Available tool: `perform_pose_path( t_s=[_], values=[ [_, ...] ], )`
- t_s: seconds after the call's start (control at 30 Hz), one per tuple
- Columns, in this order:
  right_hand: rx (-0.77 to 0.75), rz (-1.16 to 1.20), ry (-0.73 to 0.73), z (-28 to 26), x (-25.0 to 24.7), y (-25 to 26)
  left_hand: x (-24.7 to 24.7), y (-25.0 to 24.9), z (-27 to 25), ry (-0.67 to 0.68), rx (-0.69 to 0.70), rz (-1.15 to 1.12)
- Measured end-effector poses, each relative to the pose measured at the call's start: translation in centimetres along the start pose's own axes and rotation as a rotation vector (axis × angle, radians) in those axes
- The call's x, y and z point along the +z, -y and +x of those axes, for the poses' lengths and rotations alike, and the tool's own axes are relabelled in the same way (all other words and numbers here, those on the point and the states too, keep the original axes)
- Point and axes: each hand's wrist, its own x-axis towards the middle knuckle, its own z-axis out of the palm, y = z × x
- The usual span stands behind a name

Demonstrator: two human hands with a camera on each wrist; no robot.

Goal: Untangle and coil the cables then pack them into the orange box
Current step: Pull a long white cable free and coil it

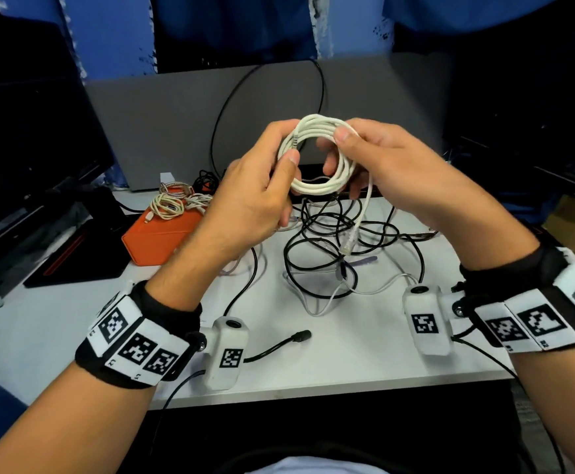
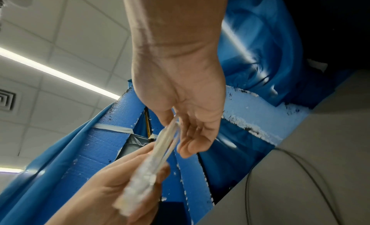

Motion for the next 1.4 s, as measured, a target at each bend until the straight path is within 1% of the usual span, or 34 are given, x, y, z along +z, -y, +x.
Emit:
perform_pose_path(
  t_s=[0.2,0.27,0.3,0.33,0.37,0.47,0.5,0.57,0.67,0.73,0.83,0.97,1.07,1.1,1.2,1.4],
  values=[
    [0.019,-0.225,0.223,-0.6,-2.6,-0.2,-0.5,0.4,0.3,-0.028,-0.001,0.059],
    [0.033,-0.258,0.268,-0.7,-3.2,-0.2,-0.6,0.5,0.3,-0.036,-0.002,0.056],
    [0.048,-0.240,0.264,-0.7,-3.4,-0.4,-0.6,0.5,0.3,-0.034,-0.004,0.053],
    [0.061,-0.196,0.231,-0.5,-3.5,-0.6,-0.7,0.5,0.3,-0.031,-0.006,0.046],
    [0.066,-0.137,0.169,-0.2,-3.5,-0.9,-0.6,0.5,0.3,-0.028,-0.007,0.031],
    [0.041,0.088,-0.091,0.7,-3.0,-1.6,-0.5,0.5,0.3,-0.018,-0.003,-0.042],
    [0.029,0.162,-0.156,0.8,-2.5,-1.8,-0.4,0.5,0.3,-0.013,0.003,-0.060],
    [0.026,0.322,-0.234,1.0,-1.7,-1.8,-0.3,0.4,0.3,-0.006,0.023,-0.083],
    [0.037,0.545,-0.263,1.2,-0.8,-1.7,0.0,0.3,0.3,-0.014,0.045,-0.098],
    [0.074,0.626,-0.201,1.1,0.0,-1.6,0.2,0.2,0.2,-0.054,0.052,-0.106],
    [0.132,0.687,-0.042,0.7,1.8,-1.6,0.2,0.3,0.1,-0.148,0.061,-0.097],
    [0.170,0.756,0.018,0.3,3.2,-1.3,0.4,0.3,0.0,-0.229,0.061,-0.046],
    [0.177,0.780,0.132,0.0,3.6,-0.8,0.6,0.4,-0.1,-0.252,0.077,-0.014],
    [0.167,0.750,0.152,-0.2,3.6,-0.7,0.6,0.5,-0.1,-0.253,0.085,0.002],
    [0.137,0.561,0.189,-0.5,3.4,-0.6,0.9,0.7,-0.2,-0.244,0.117,0.023],
    [0.164,0.494,0.216,-0.3,2.2,-0.8,1.5,1.0,-0.3,-0.249,0.128,0.044]
  ],
)
